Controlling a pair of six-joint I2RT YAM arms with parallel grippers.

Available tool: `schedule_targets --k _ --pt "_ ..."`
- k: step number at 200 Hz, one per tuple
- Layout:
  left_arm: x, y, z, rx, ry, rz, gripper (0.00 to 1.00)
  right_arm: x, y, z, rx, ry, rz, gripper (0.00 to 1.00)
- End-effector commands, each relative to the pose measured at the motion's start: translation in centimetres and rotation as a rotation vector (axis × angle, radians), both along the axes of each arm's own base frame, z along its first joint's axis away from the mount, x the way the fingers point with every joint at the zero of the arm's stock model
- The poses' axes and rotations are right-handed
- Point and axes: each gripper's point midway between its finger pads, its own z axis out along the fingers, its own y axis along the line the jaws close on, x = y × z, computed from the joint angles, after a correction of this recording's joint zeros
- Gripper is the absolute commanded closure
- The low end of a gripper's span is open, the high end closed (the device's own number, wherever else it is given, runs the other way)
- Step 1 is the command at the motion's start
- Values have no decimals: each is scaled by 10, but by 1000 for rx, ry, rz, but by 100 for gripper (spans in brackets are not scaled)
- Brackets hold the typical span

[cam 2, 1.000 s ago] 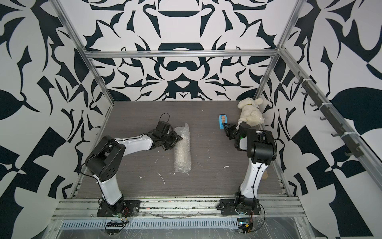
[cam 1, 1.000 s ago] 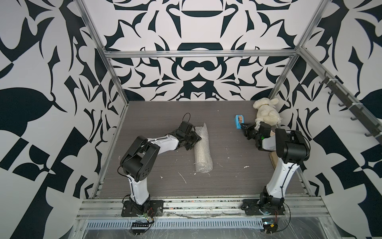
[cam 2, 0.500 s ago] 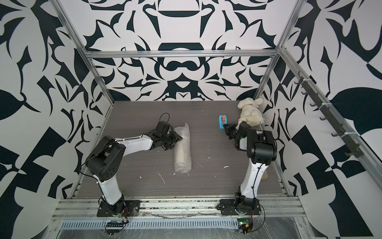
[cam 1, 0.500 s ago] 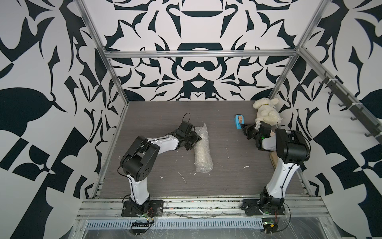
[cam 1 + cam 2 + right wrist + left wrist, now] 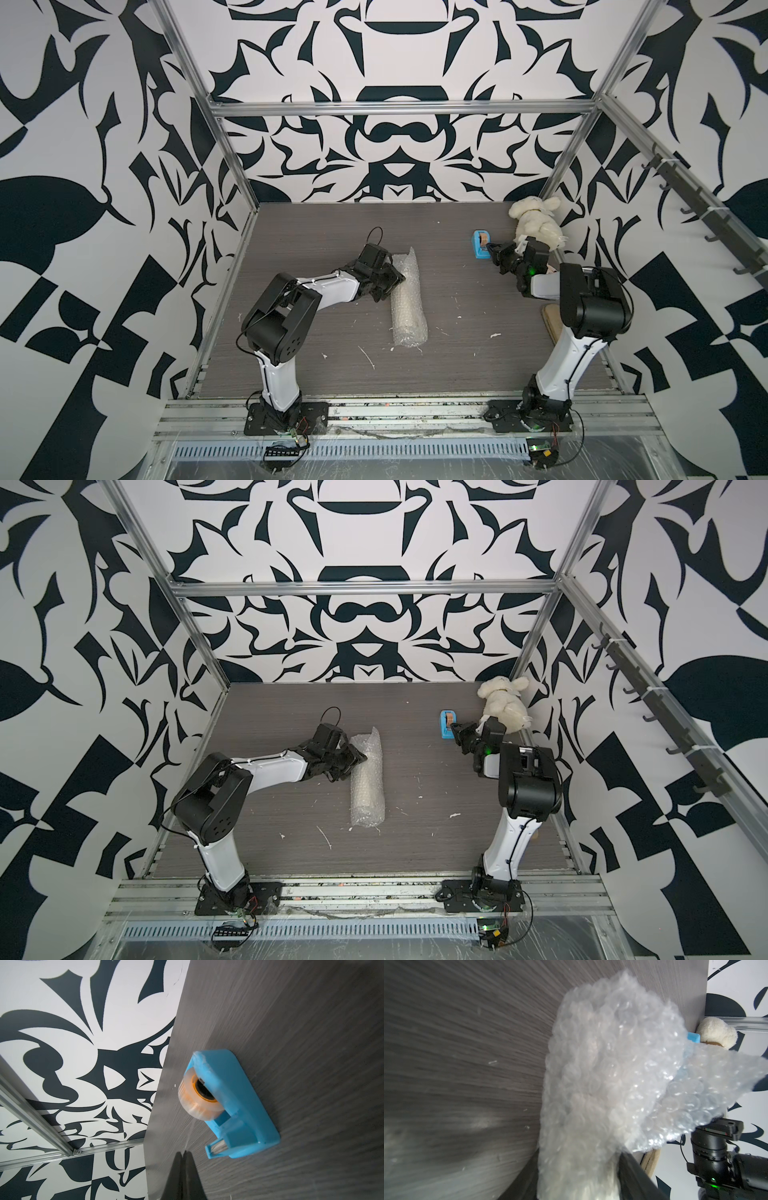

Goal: Wrap vases in bubble wrap
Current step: Tear off the tape using the Tape Cutter.

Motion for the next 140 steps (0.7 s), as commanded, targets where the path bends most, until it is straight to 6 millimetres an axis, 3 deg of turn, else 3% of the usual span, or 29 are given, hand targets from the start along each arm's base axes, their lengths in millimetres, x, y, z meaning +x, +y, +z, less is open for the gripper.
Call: schedule_targets --k 1,43,92,140 --pt "-22 12 -30 57 104 -8 47 6 3 27 -31 -65 24 99" --pt "-23 13 -31 57 104 -6 47 3 5 27 -23 -61 35 100" --pt "-24 13 -32 58 107 -3 47 -12 8 28 -38 -44 44 100" --pt "-25 16 -33 67 111 6 48 -31 11 17 -35 -17 53 100"
